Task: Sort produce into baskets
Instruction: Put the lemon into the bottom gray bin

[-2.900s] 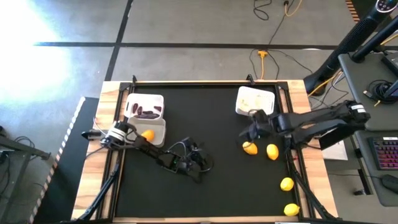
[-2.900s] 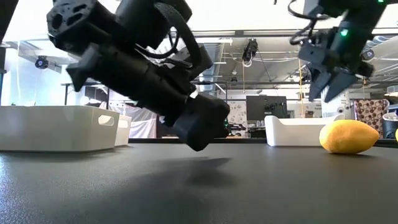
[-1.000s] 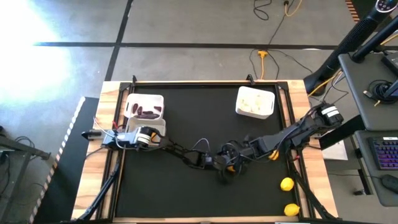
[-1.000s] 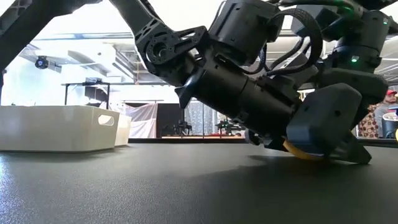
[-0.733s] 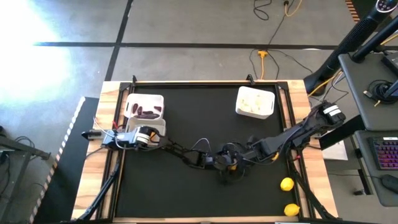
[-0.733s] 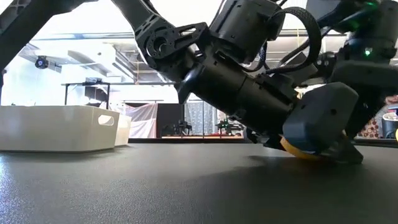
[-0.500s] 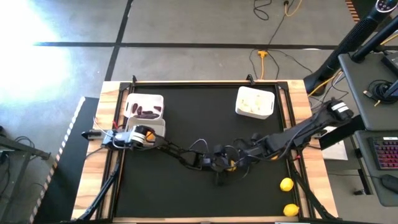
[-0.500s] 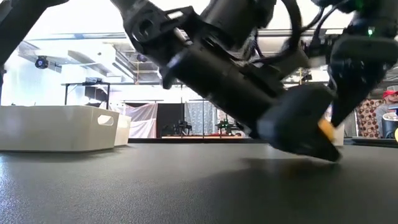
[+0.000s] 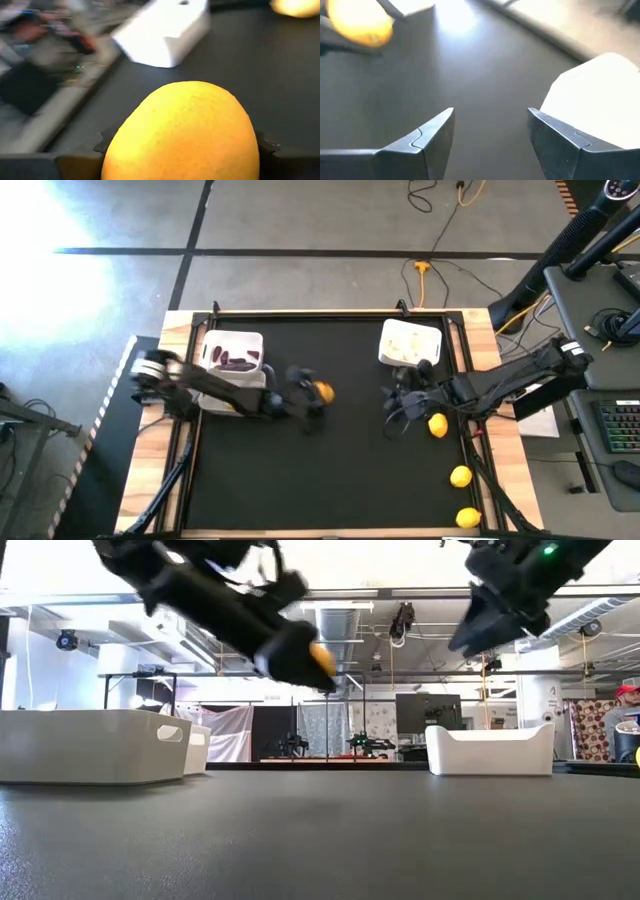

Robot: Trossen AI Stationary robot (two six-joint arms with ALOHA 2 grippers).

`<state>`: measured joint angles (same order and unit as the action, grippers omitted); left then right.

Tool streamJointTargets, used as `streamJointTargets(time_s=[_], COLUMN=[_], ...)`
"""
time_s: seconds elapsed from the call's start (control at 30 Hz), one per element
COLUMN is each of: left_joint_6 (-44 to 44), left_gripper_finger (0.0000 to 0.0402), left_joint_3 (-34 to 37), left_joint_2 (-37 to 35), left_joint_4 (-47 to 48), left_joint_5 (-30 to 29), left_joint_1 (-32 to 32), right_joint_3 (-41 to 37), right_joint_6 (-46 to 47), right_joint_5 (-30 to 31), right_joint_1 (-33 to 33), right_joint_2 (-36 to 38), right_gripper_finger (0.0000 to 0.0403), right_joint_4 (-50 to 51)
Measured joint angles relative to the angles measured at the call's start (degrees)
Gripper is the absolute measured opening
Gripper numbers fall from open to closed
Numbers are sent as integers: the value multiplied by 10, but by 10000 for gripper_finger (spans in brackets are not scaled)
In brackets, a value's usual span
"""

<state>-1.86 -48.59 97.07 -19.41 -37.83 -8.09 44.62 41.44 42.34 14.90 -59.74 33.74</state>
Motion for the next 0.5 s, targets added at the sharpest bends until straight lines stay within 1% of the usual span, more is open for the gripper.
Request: streamJointTargets(time_s=[0.1, 0.17, 0.23, 0.33, 0.4, 0.5], left_joint_6=[-4, 4, 32, 85, 114, 130], left_gripper_finger=[236, 236, 237, 238, 238, 239], left_joint_3=[69, 102, 126, 135, 133, 125], left_joint_2=[-100, -162, -222, -298, -337, -378], left_joint_4=[19, 54, 123, 243, 310, 392], left_joint_5=[-57, -72, -79, -78, -77, -74], left_joint_1=[15, 23, 27, 27, 27, 27], right_joint_3=[0, 0, 0, 0, 0, 0], right_joint_6=[-34, -64, -104, -162, -200, -273], right_joint_5=[70, 99, 105, 102, 97, 92], right_joint_1=[-15, -29, -46, -73, -94, -130], right_joint_2=[0, 0, -7, -18, -25, -46], right_gripper_finger=[237, 237, 237, 237, 237, 237], right_joint_4=[-36, -59, -97, -144, -177, -231])
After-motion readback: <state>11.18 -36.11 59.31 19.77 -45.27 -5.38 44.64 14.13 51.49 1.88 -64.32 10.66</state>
